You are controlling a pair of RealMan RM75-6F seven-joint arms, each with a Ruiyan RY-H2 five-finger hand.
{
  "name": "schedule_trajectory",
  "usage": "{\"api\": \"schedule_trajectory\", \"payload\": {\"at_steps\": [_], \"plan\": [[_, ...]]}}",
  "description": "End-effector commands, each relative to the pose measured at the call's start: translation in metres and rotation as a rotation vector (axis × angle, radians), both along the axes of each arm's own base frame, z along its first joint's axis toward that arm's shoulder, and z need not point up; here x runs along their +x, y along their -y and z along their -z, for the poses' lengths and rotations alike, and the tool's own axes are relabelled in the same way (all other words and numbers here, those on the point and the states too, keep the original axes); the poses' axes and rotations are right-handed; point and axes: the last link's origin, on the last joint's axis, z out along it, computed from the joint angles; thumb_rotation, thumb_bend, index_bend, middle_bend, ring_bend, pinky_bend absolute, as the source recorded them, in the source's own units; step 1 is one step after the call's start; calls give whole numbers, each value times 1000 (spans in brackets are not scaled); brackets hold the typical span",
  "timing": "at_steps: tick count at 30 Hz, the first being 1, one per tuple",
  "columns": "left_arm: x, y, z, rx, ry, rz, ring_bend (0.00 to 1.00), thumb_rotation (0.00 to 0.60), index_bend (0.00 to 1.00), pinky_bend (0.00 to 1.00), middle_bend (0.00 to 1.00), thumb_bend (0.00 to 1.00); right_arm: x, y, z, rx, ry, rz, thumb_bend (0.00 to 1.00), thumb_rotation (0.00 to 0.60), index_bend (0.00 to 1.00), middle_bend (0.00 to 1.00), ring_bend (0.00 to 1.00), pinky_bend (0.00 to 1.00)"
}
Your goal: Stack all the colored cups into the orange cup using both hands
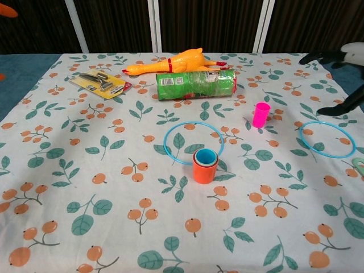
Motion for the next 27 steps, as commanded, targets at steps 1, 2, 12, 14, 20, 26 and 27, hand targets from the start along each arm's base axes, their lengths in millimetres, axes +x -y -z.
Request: {"api": "schedule_trajectory", "payload": {"at_steps": [1, 2, 12, 14, 20, 26, 27], "plan": [[-13, 5, -10, 28, -7, 2, 0, 600, 104, 0, 0, 231, 16, 8, 28, 66, -9, -3, 322, 600, 168, 18, 24, 87], [-16, 6, -12, 36, -5, 0, 0, 600, 104, 0, 0, 231, 18, 10, 34, 78, -14, 1, 322, 600, 189, 18, 24, 87], [-32, 7, -21, 54, -23, -30, 0, 600, 110, 0, 0, 231, 28, 34, 63, 56, -13, 9, 322, 600, 293, 18, 24, 87], [-32, 7, -21, 54, -23, -30, 0, 600, 112, 0, 0, 231, 29, 39, 65, 47, -16, 11, 322, 600, 303, 18, 24, 87], [-33, 7, -17, 46, -30, -32, 0, 600, 116, 0, 0, 231, 29, 53, 69, 37, -24, 32, 348, 600, 323, 18, 24, 87], [-32, 7, -15, 47, -30, -36, 0, 600, 117, 0, 0, 231, 28, 63, 70, 35, -34, 54, 403, 600, 349, 18, 24, 87], [-32, 7, -15, 47, -30, -37, 0, 600, 117, 0, 0, 231, 28, 64, 70, 35, -35, 56, 413, 600, 353, 18, 24, 87]]}}
